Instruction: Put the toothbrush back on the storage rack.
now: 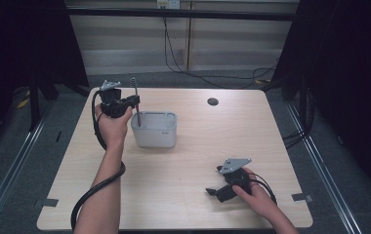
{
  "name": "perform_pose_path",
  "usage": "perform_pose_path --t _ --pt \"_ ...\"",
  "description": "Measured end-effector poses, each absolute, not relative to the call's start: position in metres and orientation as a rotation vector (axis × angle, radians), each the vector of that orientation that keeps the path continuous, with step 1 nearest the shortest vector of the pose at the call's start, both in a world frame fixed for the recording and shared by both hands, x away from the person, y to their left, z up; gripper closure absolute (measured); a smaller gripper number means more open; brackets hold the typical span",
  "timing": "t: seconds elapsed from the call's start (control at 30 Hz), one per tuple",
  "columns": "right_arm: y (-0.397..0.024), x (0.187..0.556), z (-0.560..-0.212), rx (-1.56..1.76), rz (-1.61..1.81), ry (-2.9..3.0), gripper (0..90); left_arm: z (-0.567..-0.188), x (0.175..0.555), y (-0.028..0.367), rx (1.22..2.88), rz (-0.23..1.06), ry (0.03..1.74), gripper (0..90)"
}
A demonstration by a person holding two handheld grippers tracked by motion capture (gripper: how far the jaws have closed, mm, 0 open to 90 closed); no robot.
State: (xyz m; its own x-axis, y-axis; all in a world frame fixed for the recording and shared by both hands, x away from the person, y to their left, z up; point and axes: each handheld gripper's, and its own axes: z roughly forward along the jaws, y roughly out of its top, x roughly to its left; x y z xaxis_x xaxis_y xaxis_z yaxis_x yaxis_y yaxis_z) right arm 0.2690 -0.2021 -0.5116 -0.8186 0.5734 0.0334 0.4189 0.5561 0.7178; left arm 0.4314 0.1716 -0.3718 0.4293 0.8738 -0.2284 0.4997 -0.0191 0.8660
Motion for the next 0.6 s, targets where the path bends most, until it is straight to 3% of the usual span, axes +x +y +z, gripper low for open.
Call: perform_pose_path --t 0.6 --pt "-0.2022 0.2690 -0.5116 0.834 1.110 2.587 7.9 -0.3818 0.4241 0.1761 1.694 0.479 1.220 80.0"
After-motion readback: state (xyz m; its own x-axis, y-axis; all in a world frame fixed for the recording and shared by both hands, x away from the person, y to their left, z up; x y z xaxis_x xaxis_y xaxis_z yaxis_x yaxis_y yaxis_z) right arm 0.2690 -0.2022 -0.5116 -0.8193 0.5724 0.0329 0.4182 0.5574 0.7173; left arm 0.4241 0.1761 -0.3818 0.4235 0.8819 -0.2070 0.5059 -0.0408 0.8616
